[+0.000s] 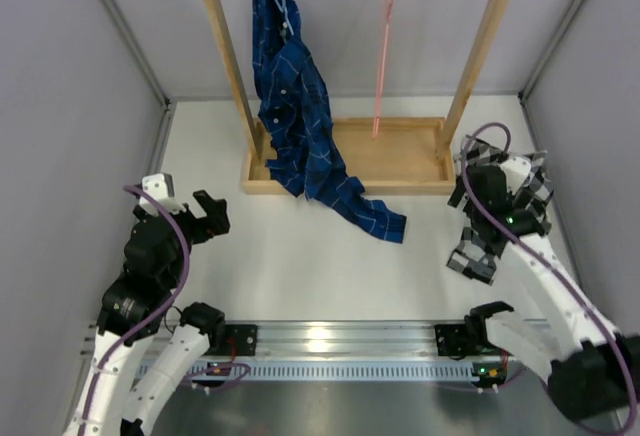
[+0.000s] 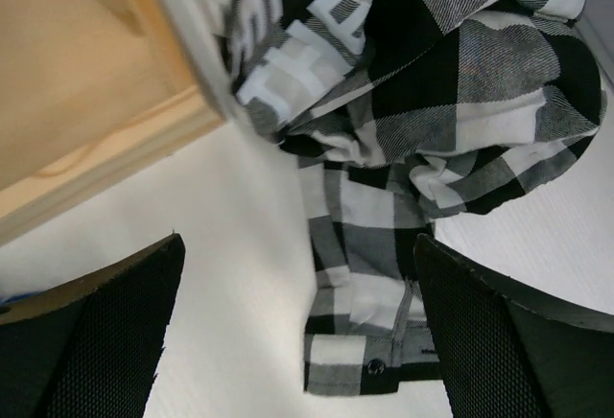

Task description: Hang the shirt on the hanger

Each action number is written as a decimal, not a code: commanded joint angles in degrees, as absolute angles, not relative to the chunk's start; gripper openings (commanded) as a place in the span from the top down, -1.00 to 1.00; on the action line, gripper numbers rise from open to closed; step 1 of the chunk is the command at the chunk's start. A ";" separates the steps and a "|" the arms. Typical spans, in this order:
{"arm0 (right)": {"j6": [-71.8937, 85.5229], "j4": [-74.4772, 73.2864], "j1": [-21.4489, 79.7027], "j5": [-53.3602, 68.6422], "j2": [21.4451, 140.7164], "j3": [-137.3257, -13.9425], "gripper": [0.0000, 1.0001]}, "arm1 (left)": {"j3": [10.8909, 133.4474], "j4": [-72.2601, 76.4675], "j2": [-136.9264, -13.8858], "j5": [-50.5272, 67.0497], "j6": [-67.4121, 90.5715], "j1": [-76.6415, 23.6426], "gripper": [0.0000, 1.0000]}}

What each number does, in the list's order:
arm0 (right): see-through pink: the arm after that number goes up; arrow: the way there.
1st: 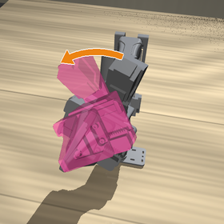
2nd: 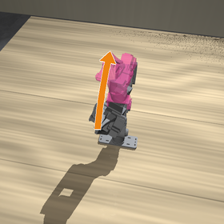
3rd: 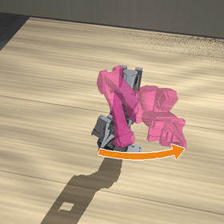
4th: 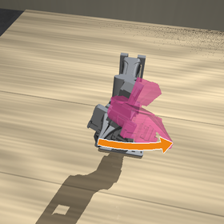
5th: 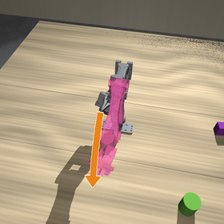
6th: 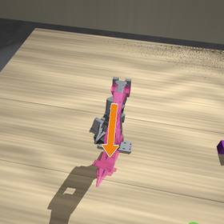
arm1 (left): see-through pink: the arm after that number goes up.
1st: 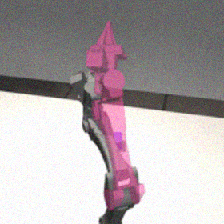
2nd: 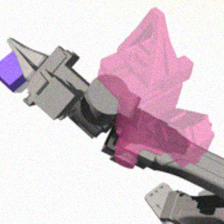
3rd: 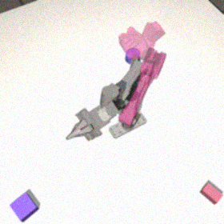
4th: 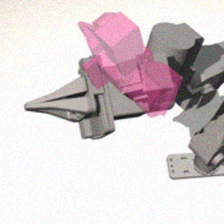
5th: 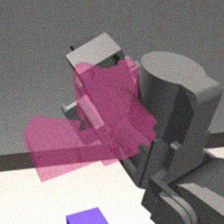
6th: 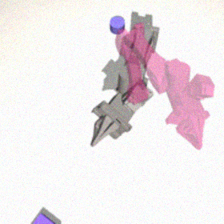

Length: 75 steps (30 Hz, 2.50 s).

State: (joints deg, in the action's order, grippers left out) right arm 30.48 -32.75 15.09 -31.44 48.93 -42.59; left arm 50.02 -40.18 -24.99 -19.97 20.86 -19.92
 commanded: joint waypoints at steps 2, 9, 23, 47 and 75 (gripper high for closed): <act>31.21 -23.84 11.69 -38.22 63.51 -47.72 -0.96 | 49.75 -36.39 -26.19 -18.11 20.04 -19.69 -0.96; 26.55 -21.80 7.91 -48.58 81.72 -54.39 -0.68 | 49.48 -36.04 -26.46 -16.52 19.78 -19.69 -0.97; 22.67 -24.39 18.61 -34.99 61.55 -49.92 1.00 | 49.48 -35.33 -26.54 -14.59 19.25 -19.69 -0.97; 24.08 -44.12 22.24 14.52 48.25 -102.41 1.00 | 54.23 -11.71 -27.41 33.83 26.34 -19.69 -0.97; 14.25 -31.31 41.53 3.49 49.38 -55.55 -0.85 | 47.73 -32.61 -28.30 0.88 19.16 -19.69 -0.97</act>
